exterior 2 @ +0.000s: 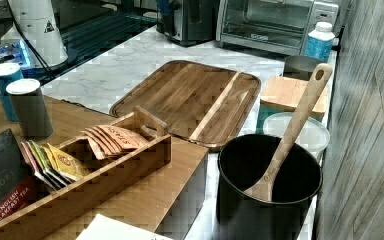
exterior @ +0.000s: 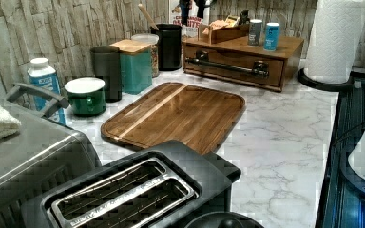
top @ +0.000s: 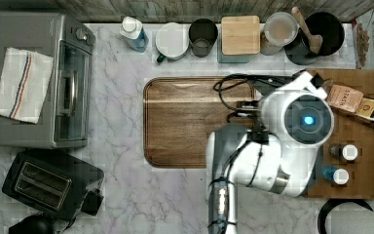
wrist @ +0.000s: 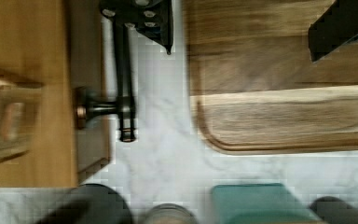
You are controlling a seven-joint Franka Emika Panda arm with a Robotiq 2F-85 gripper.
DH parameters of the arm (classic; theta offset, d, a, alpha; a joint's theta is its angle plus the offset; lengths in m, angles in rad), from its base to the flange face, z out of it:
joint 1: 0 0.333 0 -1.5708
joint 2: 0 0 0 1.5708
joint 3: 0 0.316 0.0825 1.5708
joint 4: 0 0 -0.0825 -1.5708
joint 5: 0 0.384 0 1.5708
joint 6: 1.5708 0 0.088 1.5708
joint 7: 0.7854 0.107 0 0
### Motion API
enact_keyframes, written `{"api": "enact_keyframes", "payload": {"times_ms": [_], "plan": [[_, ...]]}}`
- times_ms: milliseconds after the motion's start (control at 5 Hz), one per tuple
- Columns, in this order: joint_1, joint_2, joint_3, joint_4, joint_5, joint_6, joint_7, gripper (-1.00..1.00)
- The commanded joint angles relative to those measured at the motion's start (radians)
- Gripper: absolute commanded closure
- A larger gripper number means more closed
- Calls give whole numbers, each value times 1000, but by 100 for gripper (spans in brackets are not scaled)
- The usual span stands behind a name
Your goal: Open the drawer.
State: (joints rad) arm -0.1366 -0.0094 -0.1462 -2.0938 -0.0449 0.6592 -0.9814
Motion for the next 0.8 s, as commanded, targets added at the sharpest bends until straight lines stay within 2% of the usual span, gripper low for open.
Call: {"api": "enact_keyframes", "payload": {"times_ms": [200, 600, 800], "plan": [[-80, 52, -28, -76, -28, 66, -31, -100], [-60, 79, -58, -120, -56, 135, -58, -100], [-59, 109, -68, -129, -107, 163, -53, -100]]}}
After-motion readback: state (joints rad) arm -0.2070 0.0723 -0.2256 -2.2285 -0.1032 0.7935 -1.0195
